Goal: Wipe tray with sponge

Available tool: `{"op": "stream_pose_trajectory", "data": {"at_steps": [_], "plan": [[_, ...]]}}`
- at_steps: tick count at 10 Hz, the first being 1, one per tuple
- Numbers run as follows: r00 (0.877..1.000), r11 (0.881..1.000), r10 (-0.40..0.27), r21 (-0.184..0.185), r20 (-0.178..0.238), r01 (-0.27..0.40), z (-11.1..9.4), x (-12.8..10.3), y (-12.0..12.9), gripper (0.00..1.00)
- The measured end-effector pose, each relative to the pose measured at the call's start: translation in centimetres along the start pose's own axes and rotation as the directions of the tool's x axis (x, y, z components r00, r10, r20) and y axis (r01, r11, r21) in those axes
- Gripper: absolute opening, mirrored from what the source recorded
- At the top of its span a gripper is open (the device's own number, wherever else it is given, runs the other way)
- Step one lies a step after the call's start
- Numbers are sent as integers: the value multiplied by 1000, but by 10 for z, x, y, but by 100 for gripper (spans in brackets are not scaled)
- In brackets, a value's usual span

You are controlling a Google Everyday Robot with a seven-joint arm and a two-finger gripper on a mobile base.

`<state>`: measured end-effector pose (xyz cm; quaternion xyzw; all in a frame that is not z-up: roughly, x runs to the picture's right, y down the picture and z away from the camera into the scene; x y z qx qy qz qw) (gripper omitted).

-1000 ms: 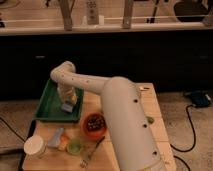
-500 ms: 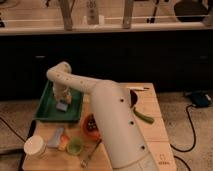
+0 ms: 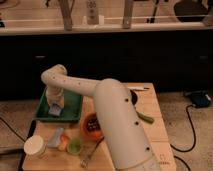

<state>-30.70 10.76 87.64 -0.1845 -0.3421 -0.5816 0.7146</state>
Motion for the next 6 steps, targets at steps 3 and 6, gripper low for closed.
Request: {"op": "stream_pose_trajectory", "data": {"at_steps": [3,6], "plan": [[999,998,45,-39,-16,-45,-17,-7,32,0],[993,991,92,-94,-69,-99,-23,21,62,0]]}}
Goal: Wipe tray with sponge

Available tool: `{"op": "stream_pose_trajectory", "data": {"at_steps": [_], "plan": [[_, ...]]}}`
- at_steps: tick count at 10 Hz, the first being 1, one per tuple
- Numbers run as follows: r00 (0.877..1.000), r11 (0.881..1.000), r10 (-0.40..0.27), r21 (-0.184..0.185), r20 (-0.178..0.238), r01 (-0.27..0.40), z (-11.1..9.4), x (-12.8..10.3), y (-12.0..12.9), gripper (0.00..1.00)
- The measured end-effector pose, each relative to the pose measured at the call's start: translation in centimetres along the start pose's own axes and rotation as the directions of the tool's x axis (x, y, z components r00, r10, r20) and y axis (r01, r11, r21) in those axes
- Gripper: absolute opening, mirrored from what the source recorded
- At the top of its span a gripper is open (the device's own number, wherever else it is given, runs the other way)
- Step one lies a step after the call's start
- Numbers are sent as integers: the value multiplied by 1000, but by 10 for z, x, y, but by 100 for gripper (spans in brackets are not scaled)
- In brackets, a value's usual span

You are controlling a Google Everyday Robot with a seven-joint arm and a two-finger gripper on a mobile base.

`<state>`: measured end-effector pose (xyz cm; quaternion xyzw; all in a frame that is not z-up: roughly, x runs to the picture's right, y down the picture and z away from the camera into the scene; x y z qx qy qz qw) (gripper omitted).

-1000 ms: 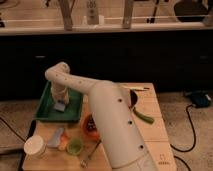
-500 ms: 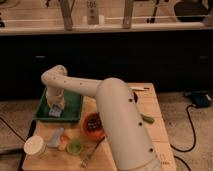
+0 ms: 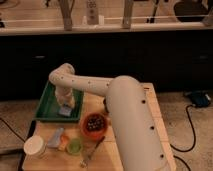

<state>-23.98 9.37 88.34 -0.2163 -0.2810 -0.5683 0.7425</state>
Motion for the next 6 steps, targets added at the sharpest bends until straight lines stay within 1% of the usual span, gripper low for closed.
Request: {"op": "stream_pose_trajectory", "data": {"at_steps": [1,2,3,5,6], "plan": [[1000,1000,6,-12,-14,-6,5,14,1,0],[1000,1000,8,-15,-26,-9,11,28,-1,0],[999,1000,3,-10,-33,-3,17,37,-7,0],[999,999,-22,22,-30,23,23,39,-28,0],[999,997,-49,51,-18,49,27,33,-45,0]]}}
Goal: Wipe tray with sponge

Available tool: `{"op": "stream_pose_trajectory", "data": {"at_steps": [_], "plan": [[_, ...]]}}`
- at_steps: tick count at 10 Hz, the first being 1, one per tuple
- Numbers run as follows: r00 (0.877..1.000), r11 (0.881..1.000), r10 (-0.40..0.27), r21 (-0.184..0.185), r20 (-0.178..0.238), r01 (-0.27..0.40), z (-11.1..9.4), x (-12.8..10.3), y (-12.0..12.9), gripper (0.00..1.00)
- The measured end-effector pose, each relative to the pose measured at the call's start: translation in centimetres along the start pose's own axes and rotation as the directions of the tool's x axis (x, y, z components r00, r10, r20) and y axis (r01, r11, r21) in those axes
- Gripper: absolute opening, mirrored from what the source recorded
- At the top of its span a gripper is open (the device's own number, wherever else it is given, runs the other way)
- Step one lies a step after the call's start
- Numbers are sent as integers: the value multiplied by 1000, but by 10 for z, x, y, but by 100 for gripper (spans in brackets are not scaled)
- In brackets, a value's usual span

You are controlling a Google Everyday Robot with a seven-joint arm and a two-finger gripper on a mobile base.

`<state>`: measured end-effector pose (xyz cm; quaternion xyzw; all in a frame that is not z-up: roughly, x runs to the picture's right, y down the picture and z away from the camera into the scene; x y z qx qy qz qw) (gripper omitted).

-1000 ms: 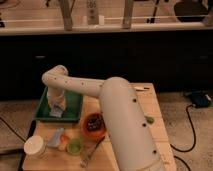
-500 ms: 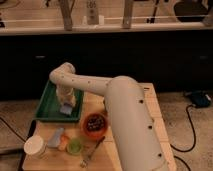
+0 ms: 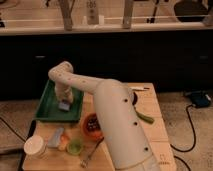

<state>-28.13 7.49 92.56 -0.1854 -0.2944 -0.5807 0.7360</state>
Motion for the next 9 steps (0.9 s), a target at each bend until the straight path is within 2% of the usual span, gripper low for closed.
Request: {"op": "stream_pose_trajectory", "data": {"at_steps": [3,5,6,9], "plan": [[997,996,-61,67,39,58,-1,-26,-23,0],[995,994,-81,78,59,76,-9,-46,-24,0],[995,995,-75,69,66,70,-15,-54,-16,0],[997,999,-35,-3,62,36,-28,-58,23,0]]}}
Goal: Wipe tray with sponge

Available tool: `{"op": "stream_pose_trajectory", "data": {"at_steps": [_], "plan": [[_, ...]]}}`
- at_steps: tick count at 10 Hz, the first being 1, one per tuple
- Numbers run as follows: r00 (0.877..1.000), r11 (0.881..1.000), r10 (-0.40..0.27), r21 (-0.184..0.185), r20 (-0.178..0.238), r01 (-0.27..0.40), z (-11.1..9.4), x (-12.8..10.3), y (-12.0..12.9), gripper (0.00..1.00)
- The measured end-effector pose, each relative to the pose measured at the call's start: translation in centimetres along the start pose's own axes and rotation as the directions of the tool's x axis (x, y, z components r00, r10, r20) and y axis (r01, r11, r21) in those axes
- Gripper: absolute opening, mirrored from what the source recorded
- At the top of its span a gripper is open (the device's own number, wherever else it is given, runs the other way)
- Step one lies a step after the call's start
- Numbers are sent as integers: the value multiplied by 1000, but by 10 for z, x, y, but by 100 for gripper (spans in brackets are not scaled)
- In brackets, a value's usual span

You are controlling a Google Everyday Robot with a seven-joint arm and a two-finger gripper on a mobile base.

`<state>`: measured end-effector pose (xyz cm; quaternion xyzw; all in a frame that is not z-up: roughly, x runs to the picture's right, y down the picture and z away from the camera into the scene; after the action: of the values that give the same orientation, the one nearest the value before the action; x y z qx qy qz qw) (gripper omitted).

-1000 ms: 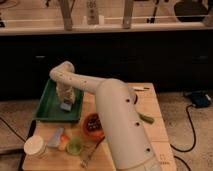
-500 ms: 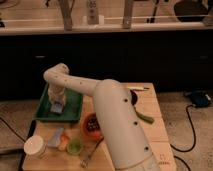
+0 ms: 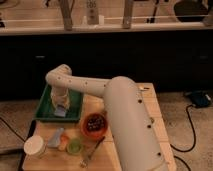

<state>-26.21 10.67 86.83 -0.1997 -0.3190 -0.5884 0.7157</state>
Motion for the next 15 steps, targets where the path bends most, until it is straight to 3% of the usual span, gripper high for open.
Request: {"op": "stream_pose_trajectory", "data": {"at_steps": [1,3,6,9,11,14,15], "plan": [[1000,999,28,-39,-10,-28,-3,4,19,0],[997,995,65,-76,-38,-68,-4,19,36,0],[993,993,85,-81,-79,-91,5,49,37,0],[993,997,71,-30,-92,-74,18,65,17,0],[996,998,55,19,-76,-53,23,59,-6,0],[998,996,45,78,-53,-41,26,44,-24,0],[998,996,46,83,-49,-42,26,43,-24,0]]}}
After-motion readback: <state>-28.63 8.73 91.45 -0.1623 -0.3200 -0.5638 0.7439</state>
